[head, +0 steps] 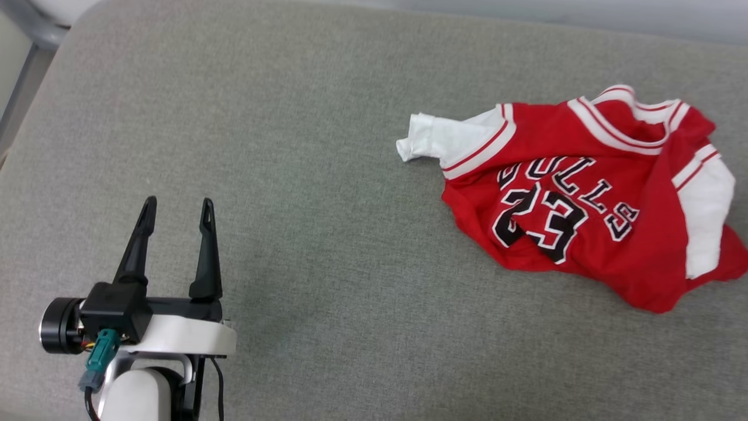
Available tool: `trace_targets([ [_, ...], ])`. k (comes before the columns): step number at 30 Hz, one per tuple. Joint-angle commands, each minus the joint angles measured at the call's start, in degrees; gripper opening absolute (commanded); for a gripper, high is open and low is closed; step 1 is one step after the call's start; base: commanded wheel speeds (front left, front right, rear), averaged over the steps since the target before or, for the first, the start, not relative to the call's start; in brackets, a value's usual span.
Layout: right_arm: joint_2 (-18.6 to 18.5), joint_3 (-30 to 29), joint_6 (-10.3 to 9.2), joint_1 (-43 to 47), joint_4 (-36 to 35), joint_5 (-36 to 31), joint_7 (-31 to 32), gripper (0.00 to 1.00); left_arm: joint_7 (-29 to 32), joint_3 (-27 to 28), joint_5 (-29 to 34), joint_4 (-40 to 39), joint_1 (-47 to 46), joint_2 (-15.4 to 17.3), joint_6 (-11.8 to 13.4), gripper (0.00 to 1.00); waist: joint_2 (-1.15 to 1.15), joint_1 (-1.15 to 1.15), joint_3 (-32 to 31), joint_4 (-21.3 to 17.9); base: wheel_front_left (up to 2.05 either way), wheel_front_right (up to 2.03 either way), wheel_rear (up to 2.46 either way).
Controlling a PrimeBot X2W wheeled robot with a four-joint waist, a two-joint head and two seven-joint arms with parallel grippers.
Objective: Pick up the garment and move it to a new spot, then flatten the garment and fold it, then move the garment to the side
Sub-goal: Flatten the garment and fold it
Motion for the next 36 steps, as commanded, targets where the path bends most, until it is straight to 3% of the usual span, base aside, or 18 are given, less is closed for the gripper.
trace_targets([
  [1, 0.80, -0.19, -0.09, -1.92, 1.49, -1.25, 1.44, 1.00, -0.13, -0.31, -0.31, -0.27, -1.39, -0.33, -0.22, 1.00, 0.00, 0.01, 2.85, 1.43, 0.00, 0.00, 0.00],
  [14, 4.51, 3.62, -0.06, -3.30, 11.33, -4.44, 6.42, 1.00, -0.13, -0.46, -0.84, 0.03, -4.21, -0.79, -0.19, 1.00, 0.00, 0.01, 7.88, 3.59, 0.00, 0.00, 0.00],
  [15, 4.59, 3.78, -0.06, -3.30, 11.46, -4.32, 5.93, 0.36, -0.13, -0.24, -0.77, 0.03, -4.17, -0.78, -0.11, 1.00, 0.00, 0.01, 7.81, 3.44, 0.00, 0.00, 0.00],
  [16, 4.51, 3.57, -0.06, -3.54, 11.43, -4.08, 5.23, 0.00, -0.13, -0.04, -0.69, 0.05, -4.14, -0.79, -0.07, 1.00, 0.00, 0.01, 7.74, 3.29, 0.00, 0.00, 0.00],
  [23, 2.30, -0.56, -0.09, -6.85, 10.63, -4.23, -1.47, 0.00, -0.13, 0.15, -0.03, 0.06, -4.11, -0.82, -0.36, 1.00, 0.00, 0.01, 6.70, 1.85, 0.00, 0.00, 0.00],
  [24, -0.52, -2.17, -0.09, -7.73, 10.61, -6.51, -2.78, 0.00, -0.13, 0.03, -0.03, 0.10, -4.01, -0.84, -0.49, 1.00, 0.00, 0.01, 6.57, 1.65, 0.00, 0.00, 0.00],
  [30, -4.30, -6.60, -0.09, -8.45, 14.82, -10.68, -2.37, 0.00, -0.13, -0.26, 0.00, -0.07, -4.57, -0.92, -0.82, 1.00, 0.00, 0.01, 7.69, 2.77, 0.00, 0.00, 0.00],
  [36, -4.36, -12.50, -0.09, -5.30, 22.55, -14.86, 1.07, 0.00, -0.13, -0.08, -0.12, 0.17, -4.32, -1.03, -0.81, 1.00, 0.00, 0.01, 8.26, 3.77, 0.00, 0.00, 0.00],
])
